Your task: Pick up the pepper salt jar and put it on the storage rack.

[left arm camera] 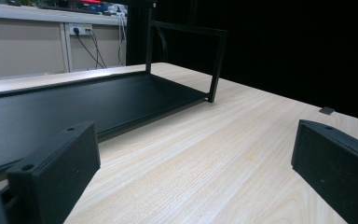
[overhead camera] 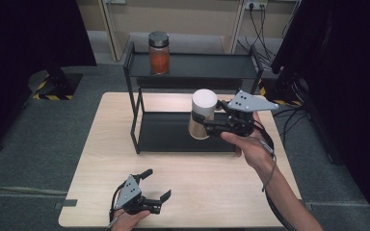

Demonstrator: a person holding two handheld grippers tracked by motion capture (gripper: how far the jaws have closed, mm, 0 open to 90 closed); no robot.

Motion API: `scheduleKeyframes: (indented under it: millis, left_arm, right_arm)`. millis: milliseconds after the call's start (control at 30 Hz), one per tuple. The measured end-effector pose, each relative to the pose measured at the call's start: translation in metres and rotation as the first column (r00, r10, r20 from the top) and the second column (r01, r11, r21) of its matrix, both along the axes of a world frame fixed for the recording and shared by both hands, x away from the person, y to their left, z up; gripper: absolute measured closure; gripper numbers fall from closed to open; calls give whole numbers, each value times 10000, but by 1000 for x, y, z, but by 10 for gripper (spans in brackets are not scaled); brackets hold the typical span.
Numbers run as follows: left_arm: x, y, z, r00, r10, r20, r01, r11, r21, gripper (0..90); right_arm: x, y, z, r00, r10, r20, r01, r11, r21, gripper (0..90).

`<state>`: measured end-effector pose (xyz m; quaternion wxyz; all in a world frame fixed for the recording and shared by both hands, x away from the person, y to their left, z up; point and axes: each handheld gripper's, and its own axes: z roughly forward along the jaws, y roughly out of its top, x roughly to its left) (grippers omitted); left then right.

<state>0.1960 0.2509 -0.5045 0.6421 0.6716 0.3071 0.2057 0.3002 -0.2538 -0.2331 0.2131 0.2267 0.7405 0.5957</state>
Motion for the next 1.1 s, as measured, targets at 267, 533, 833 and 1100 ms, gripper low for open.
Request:
scheduleKeyframes:
  millis: [267,533,833,1100]
  left_arm:
    - [0,1,0,10000,7,-17,-7,10000,0,3]
    - [0,1,0,10000,8,-2,-8,10000,-10,3]
    - [0,1,0,10000,0,-7,0,10000,-1,3]
    - [0,1,0,10000,5,-25,-5,10000,31,3]
  right_arm:
    - [11,6,20,9999,39,-115,-39,10000,21,353]
    - [22,11,38,9998,-167,-123,168,9998,106,353]
    - [35,16,55,9988,-470,-160,472,9988,87,353]
    - [45,19,67,9969,-769,-157,771,9970,83,353]
